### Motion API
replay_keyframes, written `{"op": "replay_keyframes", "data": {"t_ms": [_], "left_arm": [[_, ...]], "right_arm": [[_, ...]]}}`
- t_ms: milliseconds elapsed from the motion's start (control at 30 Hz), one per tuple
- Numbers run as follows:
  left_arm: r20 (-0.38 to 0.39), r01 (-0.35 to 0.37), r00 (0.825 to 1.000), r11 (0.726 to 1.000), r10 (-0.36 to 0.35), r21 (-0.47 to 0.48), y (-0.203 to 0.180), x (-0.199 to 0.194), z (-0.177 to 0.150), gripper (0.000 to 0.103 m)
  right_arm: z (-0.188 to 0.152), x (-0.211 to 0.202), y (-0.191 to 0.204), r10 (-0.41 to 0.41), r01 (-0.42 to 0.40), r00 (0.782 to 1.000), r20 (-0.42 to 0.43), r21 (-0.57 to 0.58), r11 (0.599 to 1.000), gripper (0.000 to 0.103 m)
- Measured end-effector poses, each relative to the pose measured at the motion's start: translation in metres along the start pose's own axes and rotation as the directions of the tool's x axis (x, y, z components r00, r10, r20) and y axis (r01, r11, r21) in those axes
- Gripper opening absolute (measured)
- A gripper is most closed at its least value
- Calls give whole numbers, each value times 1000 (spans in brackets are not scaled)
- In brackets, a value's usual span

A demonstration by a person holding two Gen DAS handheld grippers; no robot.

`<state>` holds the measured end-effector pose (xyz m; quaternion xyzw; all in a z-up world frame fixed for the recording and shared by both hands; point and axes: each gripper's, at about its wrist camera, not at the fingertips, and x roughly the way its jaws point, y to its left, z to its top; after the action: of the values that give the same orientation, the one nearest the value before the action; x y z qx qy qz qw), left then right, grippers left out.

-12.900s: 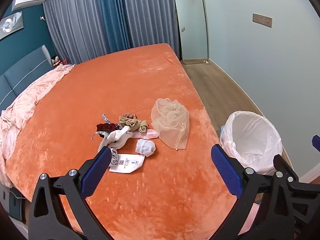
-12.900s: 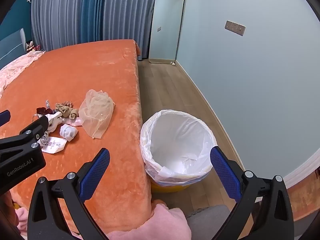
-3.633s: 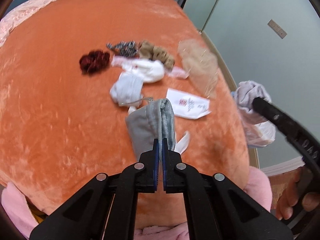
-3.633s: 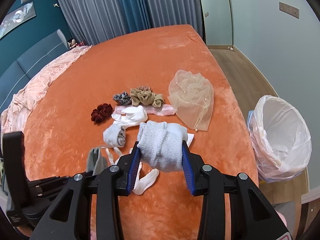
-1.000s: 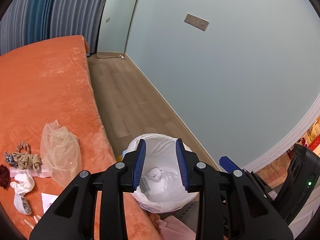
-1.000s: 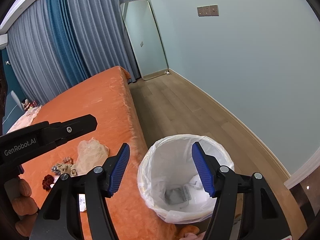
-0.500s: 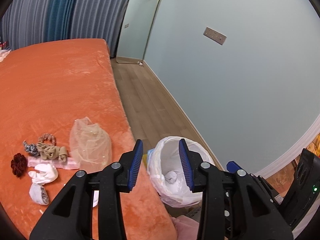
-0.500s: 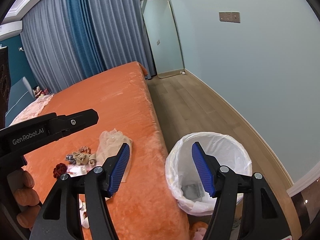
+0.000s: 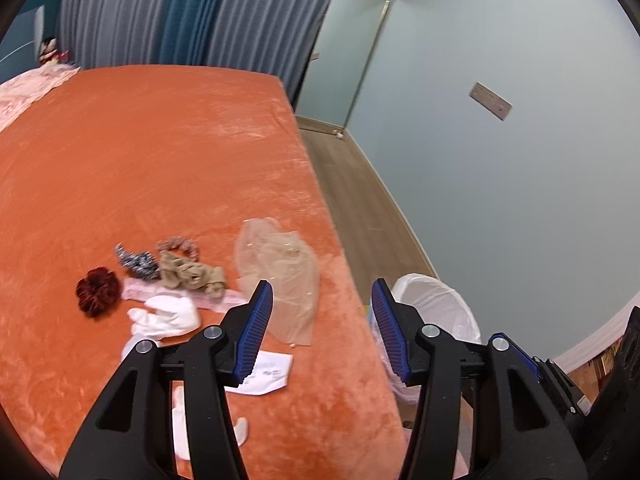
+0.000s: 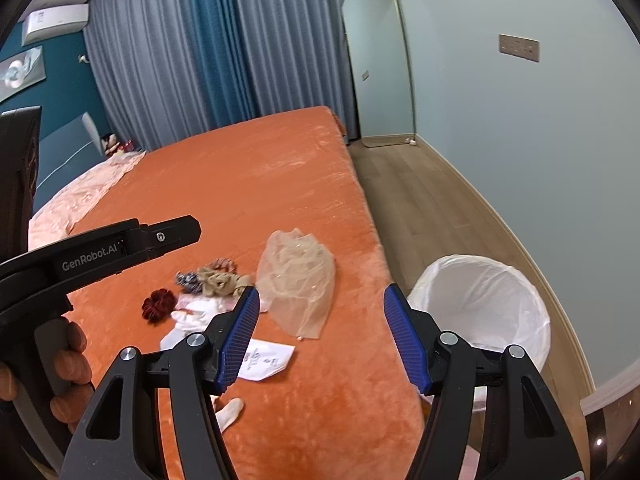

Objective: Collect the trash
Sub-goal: 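Move both open tools back over the bed toward the white gloves, then grasp the light grey sock with the left tool while the right tool grasps the white gloves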

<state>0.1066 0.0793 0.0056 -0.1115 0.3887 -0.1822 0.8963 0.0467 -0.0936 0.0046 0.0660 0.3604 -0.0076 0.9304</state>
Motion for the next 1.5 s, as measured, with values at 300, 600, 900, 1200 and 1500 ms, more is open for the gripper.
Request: {"op": "replay_keyframes", "data": {"t_ms": [300,600,900,1200,1500], "left_arm": [[-26,-100,995,992,98,-76,74,-11,-20,51],[-82,-184,981,975,175,-127,131,-10,-49,64],[-174,-254,959,953,225,-164,174,6,-83,68],[-241,-272,944,944,224,-188,196,33,-101,72],[-300,-264,933,944,197,-198,203,70,-104,72]], "right_arm": [[-26,21,54,63,-68,995,-80,-59,996,62],[-61,51,94,90,-111,979,-183,-110,988,62],[-103,89,121,105,-153,943,-317,-132,979,62],[-131,122,138,105,-177,907,-407,-143,974,62],[-145,149,141,104,-184,878,-468,-128,975,62]]}}
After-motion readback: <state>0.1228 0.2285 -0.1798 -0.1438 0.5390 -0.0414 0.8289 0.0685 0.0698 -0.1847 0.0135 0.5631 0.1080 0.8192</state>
